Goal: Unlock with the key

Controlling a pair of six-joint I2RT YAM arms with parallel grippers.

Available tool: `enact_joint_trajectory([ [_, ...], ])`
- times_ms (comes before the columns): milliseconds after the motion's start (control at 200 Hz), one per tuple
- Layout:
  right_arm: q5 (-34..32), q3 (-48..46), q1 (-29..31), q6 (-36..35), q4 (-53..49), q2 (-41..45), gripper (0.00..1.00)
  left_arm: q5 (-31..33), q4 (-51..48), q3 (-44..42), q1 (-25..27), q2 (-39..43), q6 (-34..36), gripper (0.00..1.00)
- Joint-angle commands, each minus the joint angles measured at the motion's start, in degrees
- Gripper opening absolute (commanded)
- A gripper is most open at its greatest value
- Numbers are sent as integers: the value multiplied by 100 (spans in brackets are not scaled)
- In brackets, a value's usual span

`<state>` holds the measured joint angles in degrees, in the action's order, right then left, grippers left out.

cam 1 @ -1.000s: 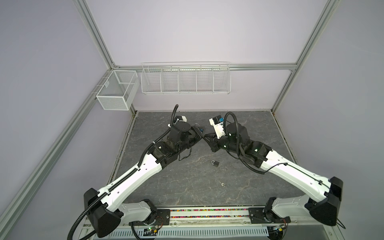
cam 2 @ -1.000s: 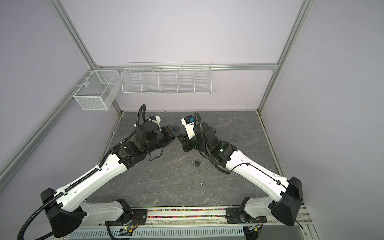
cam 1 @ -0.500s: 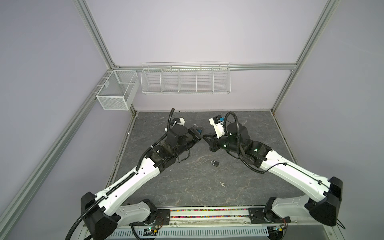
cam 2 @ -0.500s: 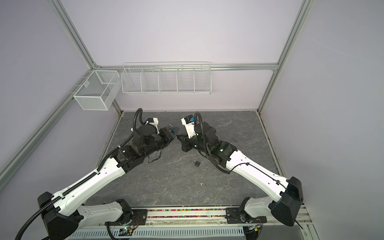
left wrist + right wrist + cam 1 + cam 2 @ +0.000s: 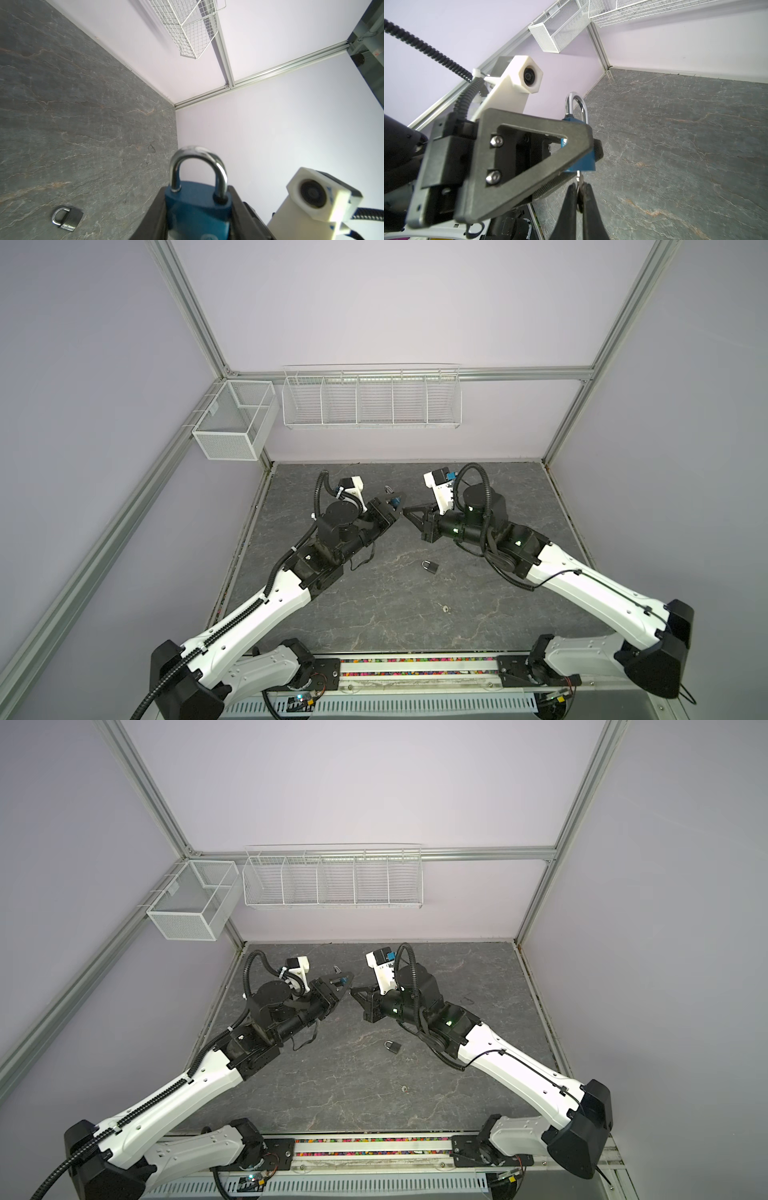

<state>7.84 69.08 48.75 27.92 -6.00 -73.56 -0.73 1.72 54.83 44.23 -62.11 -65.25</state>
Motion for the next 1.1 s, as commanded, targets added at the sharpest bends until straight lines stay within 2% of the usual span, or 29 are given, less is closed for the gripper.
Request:
enact_joint_trajectory([
  [0,411,-46,-8,451,666,234,7,-346,676,-69,-12,49,82,14],
  [190,328,-145,-6,633,812,386,6,-368,891,-131,-11,94,145,13],
  [345,427,-151,-30,719,956,425,6,-675,1263,-139,-11,18,90,13],
  [550,541,-212,-108,993,1206,495,7,-680,1255,-146,-11,98,206,13],
  [845,684,-253,-107,1417,1553,551,6,-916,2123,-289,-24,4,157,13],
  [1094,483,-316,-114,1418,1551,650,7,-1015,2076,-244,-20,20,195,12],
])
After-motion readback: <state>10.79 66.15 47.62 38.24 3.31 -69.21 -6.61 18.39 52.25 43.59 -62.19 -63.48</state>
